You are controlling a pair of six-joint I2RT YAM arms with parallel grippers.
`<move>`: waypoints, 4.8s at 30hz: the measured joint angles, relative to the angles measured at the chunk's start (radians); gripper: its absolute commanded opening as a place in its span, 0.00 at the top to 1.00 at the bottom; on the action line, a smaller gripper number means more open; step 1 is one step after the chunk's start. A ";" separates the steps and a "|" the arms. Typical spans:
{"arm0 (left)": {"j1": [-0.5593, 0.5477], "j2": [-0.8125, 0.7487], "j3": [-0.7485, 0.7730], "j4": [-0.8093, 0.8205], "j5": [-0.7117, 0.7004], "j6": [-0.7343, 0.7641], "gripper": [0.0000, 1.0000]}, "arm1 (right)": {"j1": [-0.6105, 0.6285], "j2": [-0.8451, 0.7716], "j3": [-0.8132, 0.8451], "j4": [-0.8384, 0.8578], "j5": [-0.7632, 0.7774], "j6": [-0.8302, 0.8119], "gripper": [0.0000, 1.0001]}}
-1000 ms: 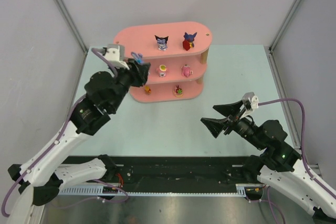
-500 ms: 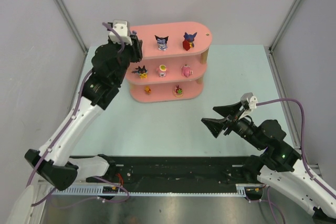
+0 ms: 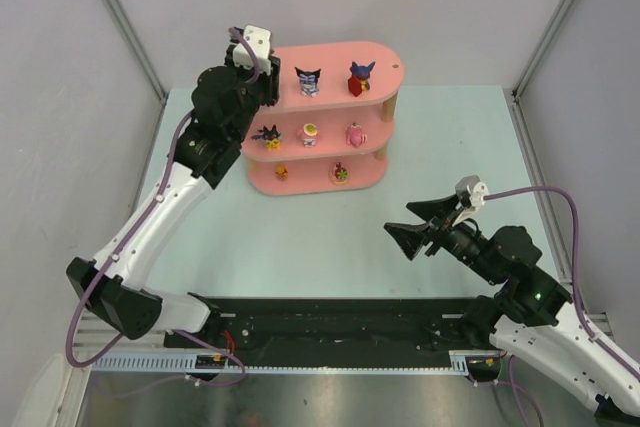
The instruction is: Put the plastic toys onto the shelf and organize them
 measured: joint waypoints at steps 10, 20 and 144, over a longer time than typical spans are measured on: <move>0.000 0.008 0.005 -0.009 0.001 0.066 0.93 | -0.013 0.012 0.000 0.001 -0.004 0.000 0.19; 0.000 0.008 -0.003 -0.018 -0.016 0.082 0.90 | -0.024 0.017 0.000 0.004 -0.012 0.000 0.20; 0.018 -0.732 -0.738 -0.253 -0.301 -0.542 0.00 | -0.047 0.000 0.016 -0.238 0.504 0.179 0.00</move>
